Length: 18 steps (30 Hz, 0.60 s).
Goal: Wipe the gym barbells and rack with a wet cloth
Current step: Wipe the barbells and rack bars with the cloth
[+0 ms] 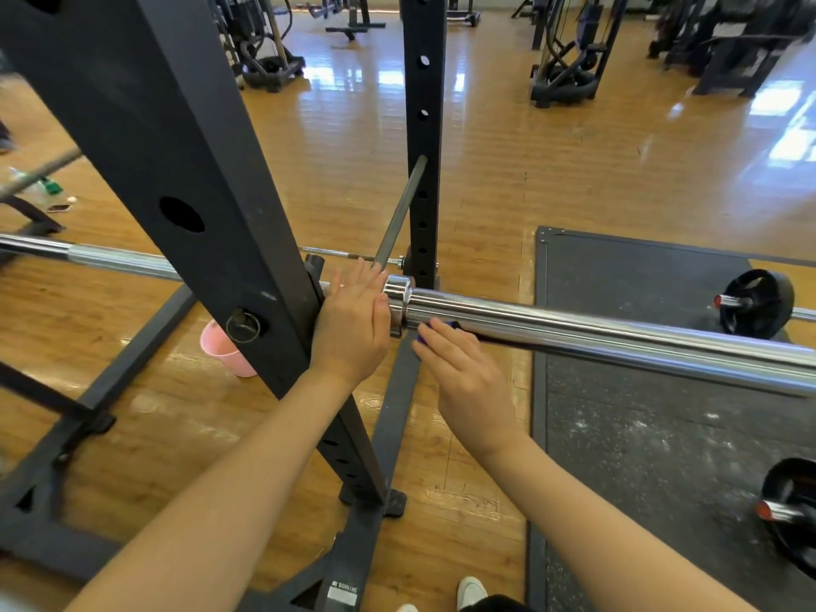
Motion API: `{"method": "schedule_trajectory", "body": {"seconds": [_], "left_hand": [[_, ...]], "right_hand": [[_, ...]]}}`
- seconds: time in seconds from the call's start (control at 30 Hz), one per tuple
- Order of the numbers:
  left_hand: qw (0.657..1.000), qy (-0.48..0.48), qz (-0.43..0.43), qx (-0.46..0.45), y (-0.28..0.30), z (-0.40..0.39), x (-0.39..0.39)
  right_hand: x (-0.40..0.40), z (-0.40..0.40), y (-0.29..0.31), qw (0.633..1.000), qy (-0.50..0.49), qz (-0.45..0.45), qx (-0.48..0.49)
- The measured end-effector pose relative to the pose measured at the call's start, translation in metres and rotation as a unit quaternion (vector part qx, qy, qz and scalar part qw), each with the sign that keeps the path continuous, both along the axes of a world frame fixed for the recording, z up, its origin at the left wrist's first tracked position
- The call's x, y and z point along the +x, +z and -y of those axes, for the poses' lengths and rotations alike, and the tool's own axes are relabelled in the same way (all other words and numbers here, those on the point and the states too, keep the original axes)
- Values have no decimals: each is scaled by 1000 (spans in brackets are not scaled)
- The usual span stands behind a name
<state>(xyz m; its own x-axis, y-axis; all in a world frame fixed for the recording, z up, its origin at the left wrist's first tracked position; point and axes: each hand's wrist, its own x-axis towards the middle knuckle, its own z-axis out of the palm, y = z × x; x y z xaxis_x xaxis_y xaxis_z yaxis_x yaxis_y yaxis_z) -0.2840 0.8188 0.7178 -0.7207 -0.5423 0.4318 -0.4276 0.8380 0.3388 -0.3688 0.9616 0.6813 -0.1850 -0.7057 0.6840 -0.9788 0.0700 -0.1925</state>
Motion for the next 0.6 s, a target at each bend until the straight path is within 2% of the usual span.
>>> {"method": "schedule_trajectory", "body": {"seconds": [0.13,0.23,0.3,0.47,0.6], "left_hand": [[1000,8,6,2,-4,-1,0],[1000,7,1,-4,-5,-2,-1],[1000,5,0,-9,-6,-1,-1],[1000,9,-12,-15,-7,-3,-3],[1000,2,-9,-10,-6,0,-1]], "right_hand": [[-7,18,34,995,-47,73,-54],[-14,46,56,992,-69,104,-10],[-6,49,58,993,-60,95,24],[7,24,38,999,-35,12,14],[7,18,52,995,-51,80,-24]]}}
